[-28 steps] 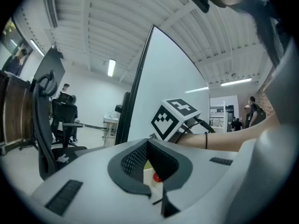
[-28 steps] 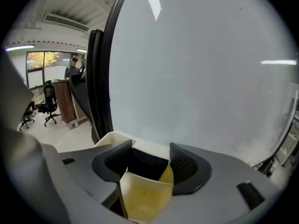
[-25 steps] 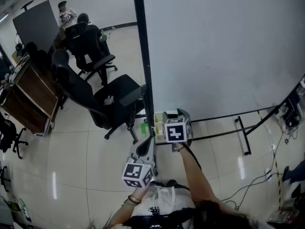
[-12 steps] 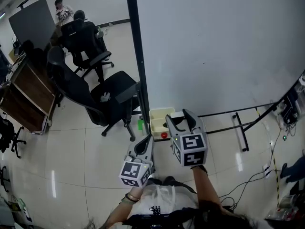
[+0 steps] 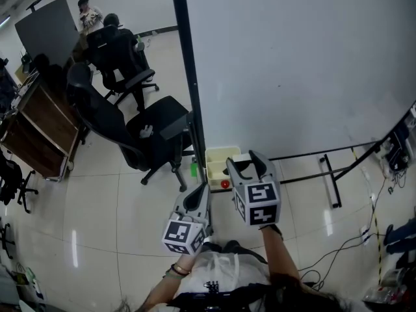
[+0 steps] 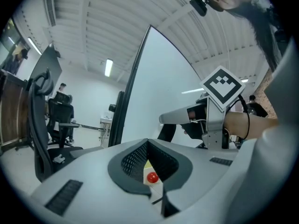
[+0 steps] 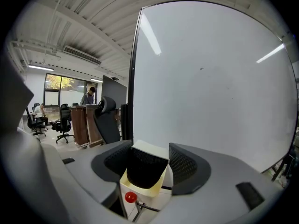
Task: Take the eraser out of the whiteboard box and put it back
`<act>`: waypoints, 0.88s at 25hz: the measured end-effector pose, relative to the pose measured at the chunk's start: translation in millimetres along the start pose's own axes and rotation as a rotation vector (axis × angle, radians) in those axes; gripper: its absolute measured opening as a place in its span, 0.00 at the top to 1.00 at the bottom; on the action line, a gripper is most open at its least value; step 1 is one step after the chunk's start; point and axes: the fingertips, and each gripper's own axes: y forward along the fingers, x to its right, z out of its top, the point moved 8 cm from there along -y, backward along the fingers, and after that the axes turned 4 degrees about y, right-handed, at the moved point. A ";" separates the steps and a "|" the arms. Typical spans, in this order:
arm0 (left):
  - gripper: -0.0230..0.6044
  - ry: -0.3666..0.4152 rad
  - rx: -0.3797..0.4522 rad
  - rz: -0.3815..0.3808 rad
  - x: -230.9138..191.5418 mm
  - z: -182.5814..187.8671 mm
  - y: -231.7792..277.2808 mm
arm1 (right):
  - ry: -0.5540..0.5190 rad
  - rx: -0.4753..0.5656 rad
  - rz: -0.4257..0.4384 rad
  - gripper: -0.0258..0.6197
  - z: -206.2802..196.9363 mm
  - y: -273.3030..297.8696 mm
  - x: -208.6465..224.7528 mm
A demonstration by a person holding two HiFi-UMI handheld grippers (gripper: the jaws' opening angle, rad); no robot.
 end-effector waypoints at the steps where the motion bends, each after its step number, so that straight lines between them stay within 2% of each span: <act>1: 0.99 0.000 0.000 0.002 -0.2 0.7 -0.4 | -0.001 0.001 0.002 0.54 0.0 0.1 -0.1; 11: 0.99 -0.012 -0.010 0.022 -3.0 -3.8 -2.5 | -0.013 -0.026 0.005 0.54 -13.0 15.3 -6.3; 16: 0.99 -0.022 -0.014 0.029 -5.6 -6.6 -4.4 | -0.054 -0.176 -0.014 0.53 -57.0 56.5 -19.6; 18: 0.99 -0.024 -0.018 0.034 -7.1 -7.5 -6.6 | -0.045 -0.226 0.002 0.49 -81.3 68.1 -22.3; 19: 0.99 -0.026 -0.020 0.039 -8.8 -7.9 -7.6 | -0.037 -0.233 0.014 0.42 -87.3 71.1 -23.6; 22: 0.99 -0.038 -0.019 0.058 -14.0 -8.2 -10.4 | -0.026 -0.202 0.018 0.37 -79.5 65.4 -25.2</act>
